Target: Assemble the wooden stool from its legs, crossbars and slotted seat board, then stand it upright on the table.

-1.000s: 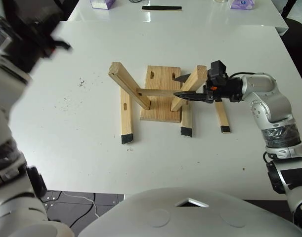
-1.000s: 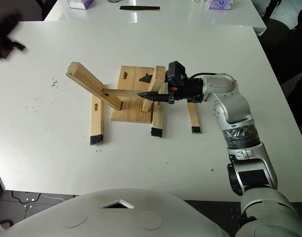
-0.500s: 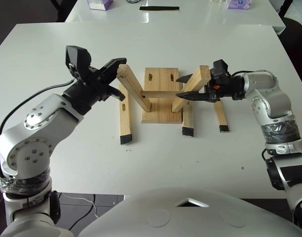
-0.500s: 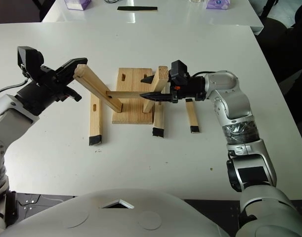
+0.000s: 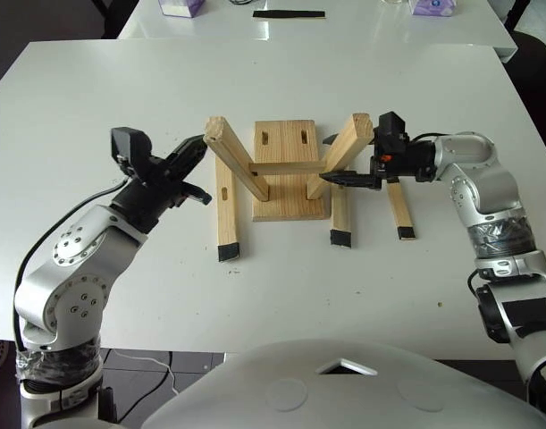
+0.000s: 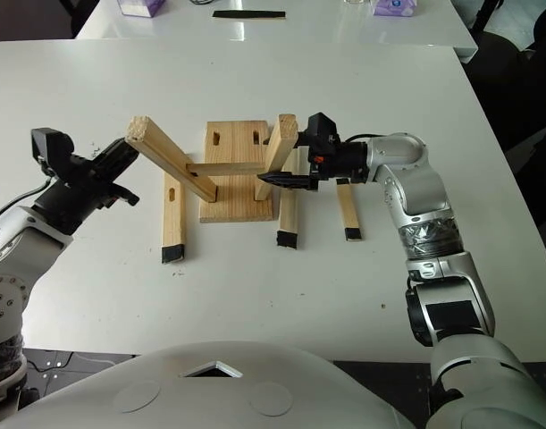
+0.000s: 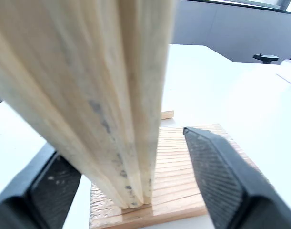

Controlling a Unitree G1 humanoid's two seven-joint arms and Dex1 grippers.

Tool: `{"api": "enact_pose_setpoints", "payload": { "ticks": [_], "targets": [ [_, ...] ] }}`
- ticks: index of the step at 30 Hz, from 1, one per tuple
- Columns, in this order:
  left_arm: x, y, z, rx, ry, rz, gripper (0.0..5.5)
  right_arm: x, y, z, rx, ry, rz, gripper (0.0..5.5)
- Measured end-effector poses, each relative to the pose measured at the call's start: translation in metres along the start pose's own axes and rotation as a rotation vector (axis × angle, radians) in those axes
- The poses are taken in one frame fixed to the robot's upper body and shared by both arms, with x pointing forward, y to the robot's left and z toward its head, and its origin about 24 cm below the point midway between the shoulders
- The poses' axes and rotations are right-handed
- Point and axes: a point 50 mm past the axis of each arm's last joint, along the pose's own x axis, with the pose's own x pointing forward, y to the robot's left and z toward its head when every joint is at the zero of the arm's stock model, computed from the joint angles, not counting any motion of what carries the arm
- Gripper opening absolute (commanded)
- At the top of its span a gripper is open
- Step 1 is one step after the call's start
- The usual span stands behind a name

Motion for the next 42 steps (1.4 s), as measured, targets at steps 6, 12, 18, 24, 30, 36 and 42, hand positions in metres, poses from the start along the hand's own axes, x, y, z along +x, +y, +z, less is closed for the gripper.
{"api": "enact_pose_setpoints", "payload": {
  "ticks": [6, 12, 18, 24, 30, 36, 42],
  "targets": [
    [-0.015, 0.015, -0.024, -0.001, -0.045, 0.237, 0.0, -0.022, -0.012, 0.011, -0.003, 0.058, -0.024, 3.67],
    [-0.024, -0.005, -0.045, -0.059, -0.119, 0.435, 0.0, -0.037, -0.01, 0.018, 0.028, 0.112, 0.008, 3.67],
    [-0.012, -0.005, -0.041, -0.004, -0.167, 0.507, 0.0, -0.041, 0.003, 0.021, 0.031, 0.085, -0.048, 3.67],
    [0.004, -0.009, -0.052, 0.113, -0.109, 0.489, 0.0, -0.065, 0.012, -0.011, 0.058, 0.189, -0.273, 3.67],
    [0.008, 0.005, -0.056, 0.221, -0.085, 0.519, 0.0, -0.052, 0.01, -0.028, 0.032, 0.19, -0.577, 2.73],
    [0.006, 0.007, -0.059, 0.243, -0.083, 0.562, 0.0, -0.014, 0.037, -0.03, 0.074, 0.1, -0.889, 1.7],
    [0.016, -0.013, -0.065, 0.223, -0.082, 0.509, 0.0, 0.002, 0.048, -0.017, -0.016, 0.1, -1.228, 0.93]
  ]
}}
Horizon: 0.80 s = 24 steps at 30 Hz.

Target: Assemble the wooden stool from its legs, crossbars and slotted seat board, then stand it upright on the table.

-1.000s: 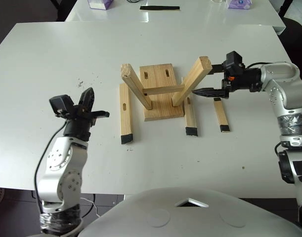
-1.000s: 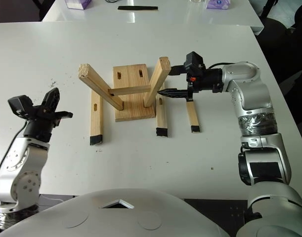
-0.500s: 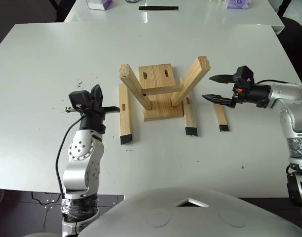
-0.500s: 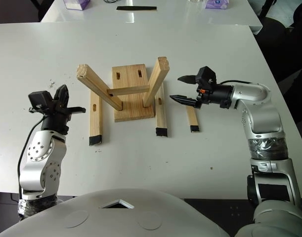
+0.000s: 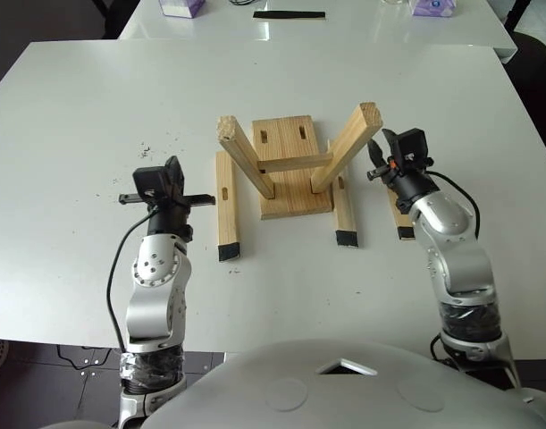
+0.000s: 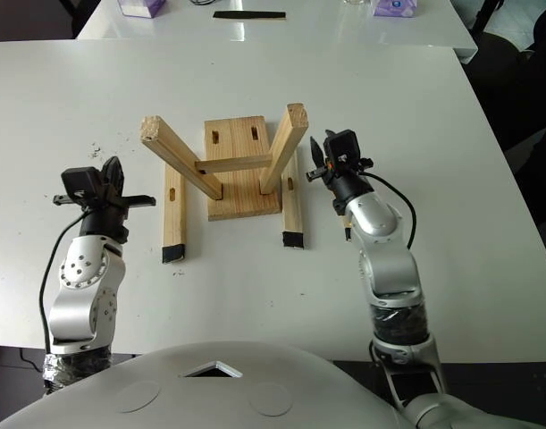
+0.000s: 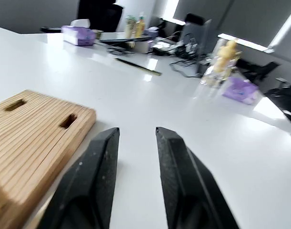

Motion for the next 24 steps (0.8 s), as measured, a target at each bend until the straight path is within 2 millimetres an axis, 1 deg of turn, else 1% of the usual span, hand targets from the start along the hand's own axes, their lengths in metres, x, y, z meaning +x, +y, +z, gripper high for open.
{"api": "enact_pose_setpoints", "payload": {
  "ticks": [1, 4, 6, 9, 11, 14, 16, 18, 21, 23, 24],
  "targets": [
    [0.002, -0.004, 0.001, 0.005, -0.003, -0.011, 0.0, 0.0, 0.002, 0.004, -0.003, -0.007, -0.042, 0.71],
    [0.007, -0.006, 0.01, 0.038, -0.031, -0.019, 0.0, -0.002, 0.006, 0.01, 0.003, 0.01, -0.114, 0.25],
    [0.006, -0.007, 0.018, 0.059, -0.046, -0.021, 0.0, -0.005, 0.01, 0.014, 0.011, 0.007, -0.12, 0.01],
    [0.0, -0.015, 0.027, 0.07, -0.054, -0.053, 0.0, -0.013, 0.02, 0.016, 0.003, 0.013, -0.102, 0.01],
    [-0.003, -0.027, 0.031, 0.062, -0.047, -0.103, 0.0, -0.016, 0.025, 0.018, -0.011, 0.004, -0.083, 0.01],
    [-0.009, -0.042, 0.039, 0.053, -0.052, -0.165, 0.0, -0.02, 0.034, 0.03, -0.009, -0.04, -0.024, 0.01],
    [-0.013, -0.048, 0.046, 0.048, -0.069, -0.191, 0.0, -0.024, 0.042, 0.037, -0.007, -0.072, 0.027, 0.01],
    [-0.015, -0.049, 0.049, 0.056, -0.069, -0.193, 0.0, -0.027, 0.048, 0.038, -0.017, -0.079, 0.06, 0.01],
    [-0.016, -0.048, 0.049, 0.07, -0.06, -0.173, 0.0, -0.028, 0.051, 0.038, -0.021, -0.08, 0.086, 0.01],
    [-0.018, -0.044, 0.05, 0.069, -0.057, -0.143, 0.0, -0.028, 0.049, 0.037, -0.024, -0.069, 0.083, 0.01],
    [-0.018, -0.041, 0.05, 0.066, -0.056, -0.117, 0.0, -0.027, 0.044, 0.035, -0.035, -0.057, 0.048, 0.01]
  ]
}}
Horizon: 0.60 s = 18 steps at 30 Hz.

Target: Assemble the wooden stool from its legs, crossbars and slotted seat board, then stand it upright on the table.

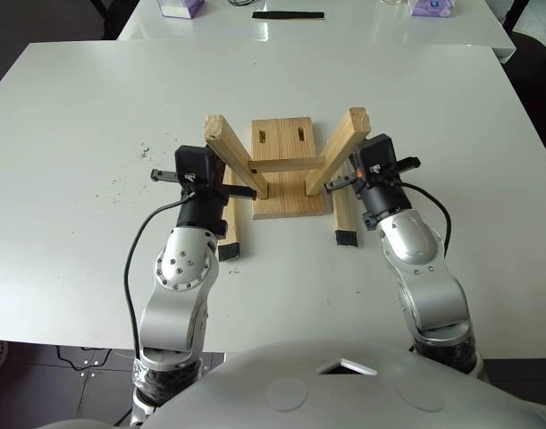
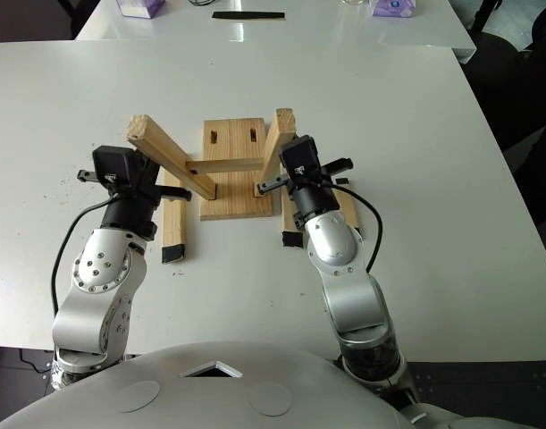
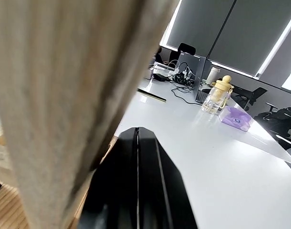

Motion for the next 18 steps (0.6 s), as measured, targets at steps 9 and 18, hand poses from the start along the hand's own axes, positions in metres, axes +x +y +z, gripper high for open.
{"api": "enact_pose_setpoints", "payload": {
  "ticks": [9, 18],
  "targets": [
    [-0.001, 0.018, 0.007, 0.039, 0.008, 0.079, 0.0, -0.01, -0.034, -0.004, -0.072, 0.06, -0.228, 0.01],
    [-0.002, -0.018, 0.004, 0.074, 0.037, -0.139, 0.0, -0.004, 0.006, 0.001, -0.145, 0.041, 0.029, 0.01]
  ]
}}
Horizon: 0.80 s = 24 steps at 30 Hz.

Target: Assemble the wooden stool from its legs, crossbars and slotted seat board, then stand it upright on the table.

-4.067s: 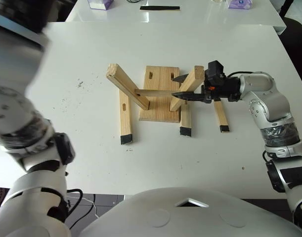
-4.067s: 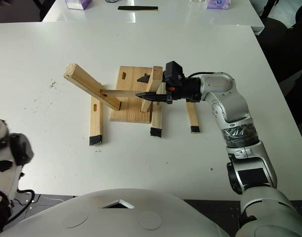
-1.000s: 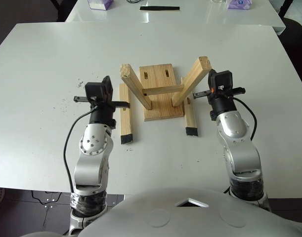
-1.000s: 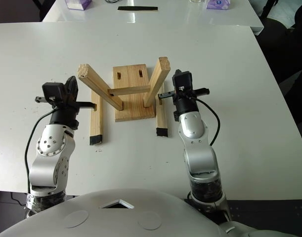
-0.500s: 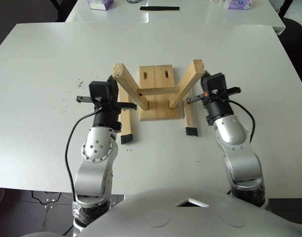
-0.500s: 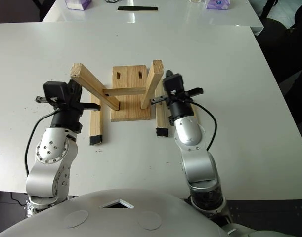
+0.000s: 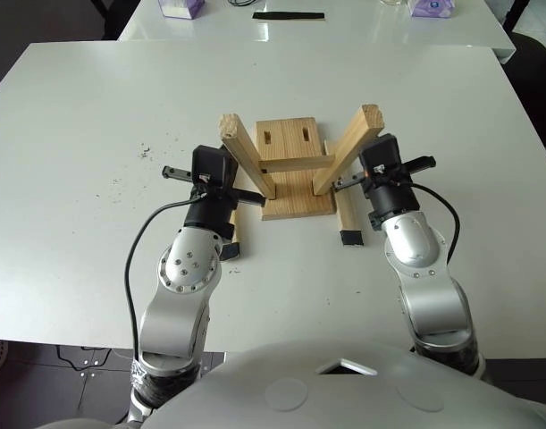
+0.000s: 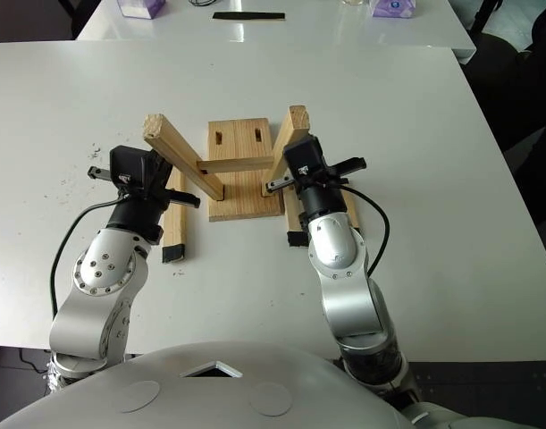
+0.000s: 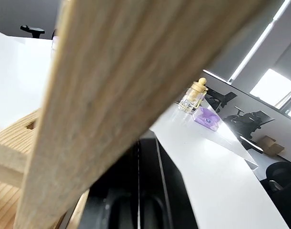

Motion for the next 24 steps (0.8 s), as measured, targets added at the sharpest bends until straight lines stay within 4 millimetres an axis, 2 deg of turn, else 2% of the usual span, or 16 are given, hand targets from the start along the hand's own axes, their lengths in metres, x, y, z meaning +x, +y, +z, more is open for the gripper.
{"api": "enact_pose_setpoints", "payload": {
  "ticks": [5, 7, 10, 13, 15, 17, 20, 24],
  "targets": [
    [0.004, 0.011, -0.011, 0.031, 0.048, 0.042, 0.0, 0.003, 0.003, -0.001, 0.021, -0.021, 0.135, 0.01],
    [0.004, 0.015, -0.011, 0.027, 0.044, 0.038, 0.0, 0.005, -0.005, -0.005, 0.08, -0.02, 0.157, 0.01],
    [0.006, 0.024, -0.007, 0.002, 0.021, 0.035, 0.0, 0.007, -0.034, -0.009, 0.15, -0.032, 0.056, 0.01],
    [0.011, 0.047, 0.001, -0.111, -0.006, 0.073, 0.0, 0.013, -0.072, -0.014, 0.248, -0.048, -0.013, 0.01],
    [0.018, 0.065, 0.019, -0.244, -0.096, 0.057, 0.0, 0.022, -0.096, -0.001, 0.336, -0.122, 0.02, 0.01],
    [0.025, 0.072, 0.038, -0.351, -0.187, -0.016, 0.0, 0.029, -0.102, 0.017, 0.411, -0.201, 0.099, 0.01],
    [0.037, 0.077, 0.075, -0.501, -0.323, -0.187, 0.0, 0.036, -0.097, 0.055, 0.5, -0.351, 0.344, 0.01],
    [0.039, 0.082, 0.114, -0.552, -0.415, -0.342, 0.0, 0.033, -0.089, 0.093, 0.506, -0.495, 0.587, 0.01]
  ]
}}
